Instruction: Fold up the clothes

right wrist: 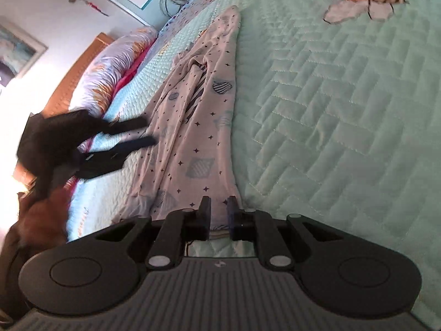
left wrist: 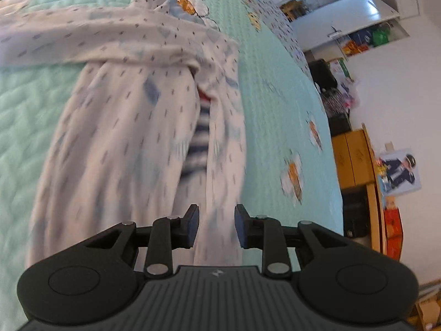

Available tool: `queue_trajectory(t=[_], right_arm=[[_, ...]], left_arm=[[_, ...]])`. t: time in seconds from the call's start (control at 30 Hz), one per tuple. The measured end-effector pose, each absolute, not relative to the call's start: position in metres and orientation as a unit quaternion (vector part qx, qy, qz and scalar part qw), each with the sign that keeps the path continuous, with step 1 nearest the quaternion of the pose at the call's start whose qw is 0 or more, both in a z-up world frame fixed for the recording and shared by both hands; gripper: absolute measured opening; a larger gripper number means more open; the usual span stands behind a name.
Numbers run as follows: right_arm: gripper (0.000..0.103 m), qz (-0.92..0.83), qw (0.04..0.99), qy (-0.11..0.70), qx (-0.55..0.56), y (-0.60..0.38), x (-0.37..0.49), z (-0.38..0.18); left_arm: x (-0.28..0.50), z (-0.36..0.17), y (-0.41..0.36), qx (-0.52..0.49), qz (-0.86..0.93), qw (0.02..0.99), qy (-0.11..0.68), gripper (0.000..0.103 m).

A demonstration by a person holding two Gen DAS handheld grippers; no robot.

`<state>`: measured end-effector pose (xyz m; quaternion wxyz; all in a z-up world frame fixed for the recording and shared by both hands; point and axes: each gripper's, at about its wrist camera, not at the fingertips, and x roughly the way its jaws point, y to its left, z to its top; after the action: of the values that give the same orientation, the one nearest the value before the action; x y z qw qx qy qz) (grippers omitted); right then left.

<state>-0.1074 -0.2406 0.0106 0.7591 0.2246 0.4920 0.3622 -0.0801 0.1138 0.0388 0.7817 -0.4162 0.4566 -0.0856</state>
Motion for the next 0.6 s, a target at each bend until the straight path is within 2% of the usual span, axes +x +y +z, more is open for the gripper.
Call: queue_trajectory(t=[0.17, 0.37, 0.5, 0.6], right_arm=[[0.012, 0.371, 0.756, 0.493, 0.218, -0.237, -0.103, 0.011], [0.012, 0.378, 0.749, 0.495, 0.226, -0.239, -0.1, 0.009], [0.012, 0.379, 0.748, 0.495, 0.23, -0.238, -0.099, 0.007], [0.012, 0.38, 0.747, 0.494, 0.231, -0.239, -0.099, 0.007]], left_arm=[[-0.034, 0.022, 0.115, -0.42, -0.072, 0.781, 0.456, 0.028], [-0.027, 0.025, 0.112, -0.412, -0.079, 0.788, 0.45, 0.035], [-0.022, 0.026, 0.107, -0.404, -0.084, 0.792, 0.45, 0.035], [-0.017, 0.029, 0.102, -0.389, -0.092, 0.798, 0.451, 0.026]])
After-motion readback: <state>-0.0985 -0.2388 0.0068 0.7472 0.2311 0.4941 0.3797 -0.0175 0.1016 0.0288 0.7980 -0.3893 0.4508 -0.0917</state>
